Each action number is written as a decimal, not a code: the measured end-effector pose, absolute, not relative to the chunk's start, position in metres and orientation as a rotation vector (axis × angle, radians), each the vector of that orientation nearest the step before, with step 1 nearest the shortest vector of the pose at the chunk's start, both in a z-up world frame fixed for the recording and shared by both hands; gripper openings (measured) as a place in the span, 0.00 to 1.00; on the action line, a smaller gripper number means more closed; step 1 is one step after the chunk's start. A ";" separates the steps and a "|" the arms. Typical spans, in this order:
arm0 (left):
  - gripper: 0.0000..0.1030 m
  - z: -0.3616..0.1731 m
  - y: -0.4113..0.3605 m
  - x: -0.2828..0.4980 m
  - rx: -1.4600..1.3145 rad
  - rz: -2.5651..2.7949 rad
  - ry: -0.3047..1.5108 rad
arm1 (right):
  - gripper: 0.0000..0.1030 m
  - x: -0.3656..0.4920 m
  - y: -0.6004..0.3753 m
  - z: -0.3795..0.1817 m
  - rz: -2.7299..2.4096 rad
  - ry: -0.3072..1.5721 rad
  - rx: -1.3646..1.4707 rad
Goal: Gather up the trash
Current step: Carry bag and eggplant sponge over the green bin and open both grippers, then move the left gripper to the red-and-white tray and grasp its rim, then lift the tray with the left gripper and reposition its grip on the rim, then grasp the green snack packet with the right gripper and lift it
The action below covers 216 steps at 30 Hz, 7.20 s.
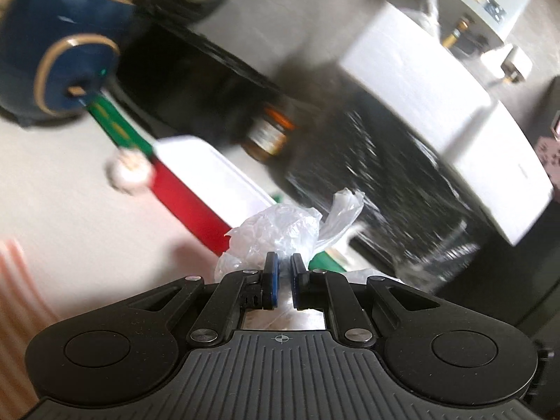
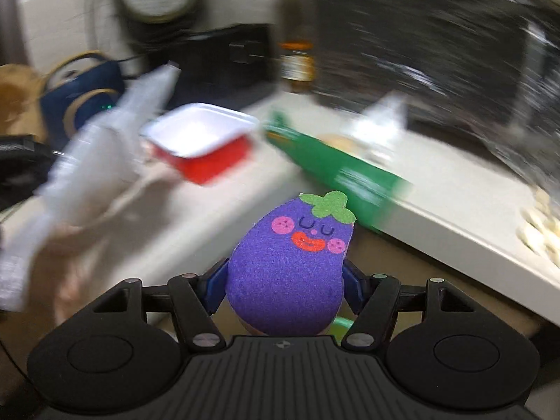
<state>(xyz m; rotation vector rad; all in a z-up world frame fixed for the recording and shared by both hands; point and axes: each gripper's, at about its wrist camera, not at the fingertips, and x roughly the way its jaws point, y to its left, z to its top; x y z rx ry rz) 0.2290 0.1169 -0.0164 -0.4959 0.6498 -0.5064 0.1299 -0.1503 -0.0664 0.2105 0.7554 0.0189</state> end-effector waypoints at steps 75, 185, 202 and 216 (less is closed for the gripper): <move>0.16 -0.047 0.147 0.218 -0.579 -0.220 0.807 | 0.79 0.172 -0.136 -0.046 0.329 0.704 0.156; 0.32 -0.022 0.137 0.298 -0.157 -0.044 0.737 | 0.67 0.221 -0.091 -0.045 0.413 0.701 0.112; 0.19 -0.060 0.133 0.337 -0.103 -0.168 0.889 | 0.76 0.210 -0.103 -0.051 0.198 0.624 -0.093; 0.15 -0.064 0.154 0.307 -0.359 -0.126 0.899 | 0.54 0.284 -0.154 -0.088 0.050 0.731 -0.132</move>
